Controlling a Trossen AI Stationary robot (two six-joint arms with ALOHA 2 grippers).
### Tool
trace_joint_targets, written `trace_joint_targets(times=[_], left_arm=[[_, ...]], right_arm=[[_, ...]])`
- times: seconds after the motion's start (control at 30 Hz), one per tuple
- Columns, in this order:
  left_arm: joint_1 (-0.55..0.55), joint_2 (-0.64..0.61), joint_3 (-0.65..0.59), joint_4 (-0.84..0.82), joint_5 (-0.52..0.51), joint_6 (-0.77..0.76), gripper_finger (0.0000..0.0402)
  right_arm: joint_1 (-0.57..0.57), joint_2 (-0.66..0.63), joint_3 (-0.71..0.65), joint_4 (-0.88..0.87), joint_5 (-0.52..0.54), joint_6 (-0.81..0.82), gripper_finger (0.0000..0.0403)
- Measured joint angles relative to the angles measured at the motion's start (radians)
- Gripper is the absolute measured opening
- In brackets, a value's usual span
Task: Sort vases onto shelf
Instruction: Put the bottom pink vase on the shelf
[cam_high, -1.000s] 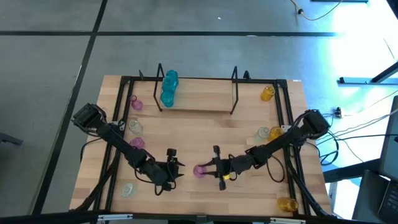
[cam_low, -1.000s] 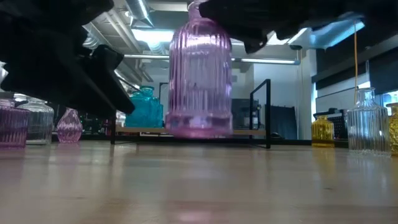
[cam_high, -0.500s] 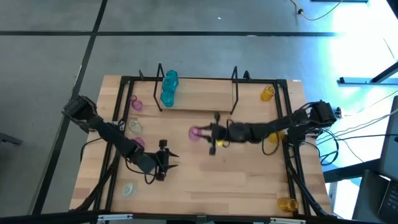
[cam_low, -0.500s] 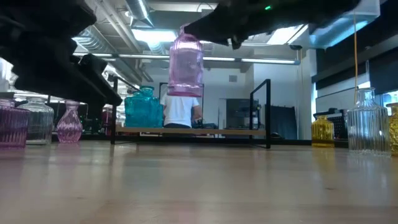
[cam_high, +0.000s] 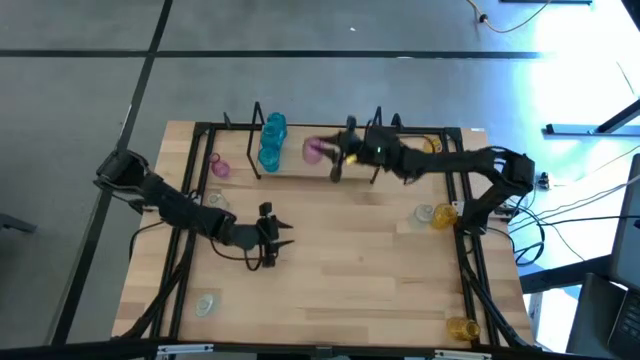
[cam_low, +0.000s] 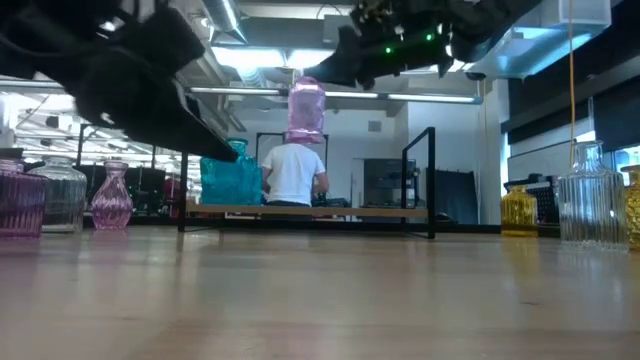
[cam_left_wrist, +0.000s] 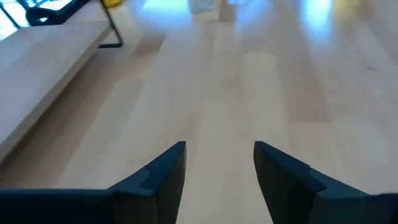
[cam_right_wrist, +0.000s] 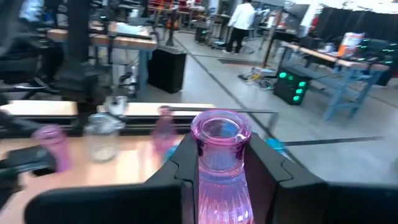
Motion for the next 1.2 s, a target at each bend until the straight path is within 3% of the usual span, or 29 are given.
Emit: trace_joint_targets(times=[0.23, 0.67, 1.2], left_arm=[[0.103, 0.0, 0.0, 0.006, 0.061, 0.034, 0.0182], [0.114, 0.0, 0.001, -0.008, 0.095, 0.036, 0.0182], [0.105, 0.0, 0.001, 0.005, 0.094, 0.025, 0.0182]], right_arm=[[-0.141, 0.13, 0.104, 0.013, -0.152, 0.005, 0.0069], [-0.193, 0.435, 0.358, -0.007, -0.184, 0.083, 0.0069], [-0.218, 0.487, 0.398, -0.023, -0.188, 0.118, 0.0069]])
